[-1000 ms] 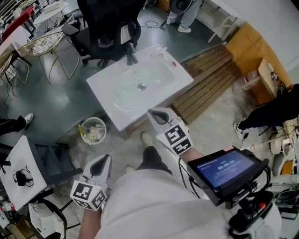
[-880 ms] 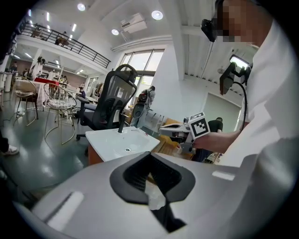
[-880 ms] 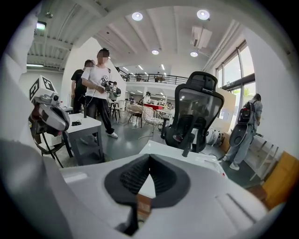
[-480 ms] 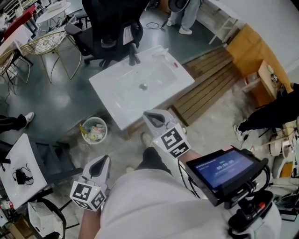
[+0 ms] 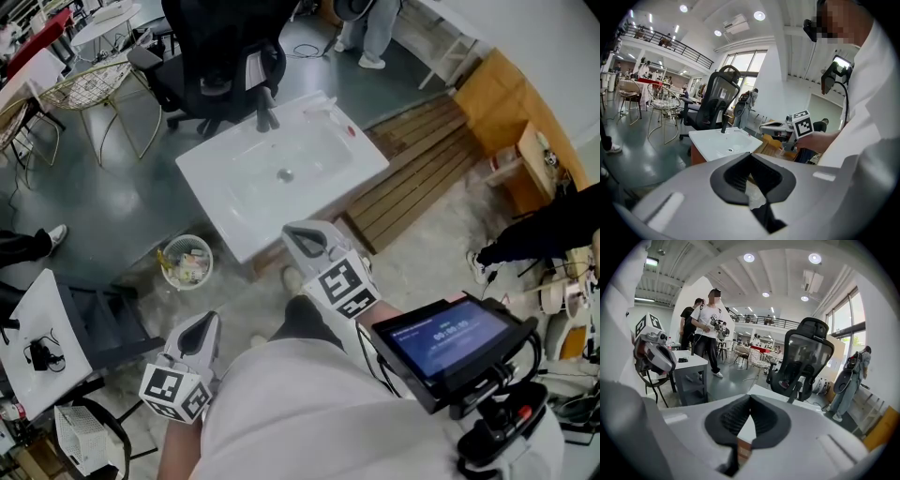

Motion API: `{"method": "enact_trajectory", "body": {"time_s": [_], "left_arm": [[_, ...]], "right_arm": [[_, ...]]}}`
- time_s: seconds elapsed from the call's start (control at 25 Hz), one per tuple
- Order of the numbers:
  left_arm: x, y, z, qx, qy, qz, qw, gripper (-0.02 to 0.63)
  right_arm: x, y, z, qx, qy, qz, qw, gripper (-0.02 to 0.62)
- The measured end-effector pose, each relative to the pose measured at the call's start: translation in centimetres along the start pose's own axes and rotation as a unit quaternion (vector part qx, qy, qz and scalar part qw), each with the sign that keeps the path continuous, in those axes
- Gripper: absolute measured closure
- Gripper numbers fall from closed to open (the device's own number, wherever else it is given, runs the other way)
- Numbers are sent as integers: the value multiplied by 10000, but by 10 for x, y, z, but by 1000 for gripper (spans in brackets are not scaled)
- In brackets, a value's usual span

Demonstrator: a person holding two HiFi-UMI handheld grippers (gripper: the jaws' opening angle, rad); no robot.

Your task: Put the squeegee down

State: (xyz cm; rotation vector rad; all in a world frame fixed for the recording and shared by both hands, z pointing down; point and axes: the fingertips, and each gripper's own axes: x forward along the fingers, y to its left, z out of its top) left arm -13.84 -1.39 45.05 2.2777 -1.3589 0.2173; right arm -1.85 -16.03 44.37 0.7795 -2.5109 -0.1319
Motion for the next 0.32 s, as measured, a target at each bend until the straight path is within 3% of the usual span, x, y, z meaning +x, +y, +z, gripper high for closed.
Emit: {"method": "enact_trajectory", "body": {"time_s": [0.32], "left_arm": [[4,-5,-4,-26,96,-24,9999,598]], "right_arm": [[-3,1,-11,17,80,-2,10000,594]]}}
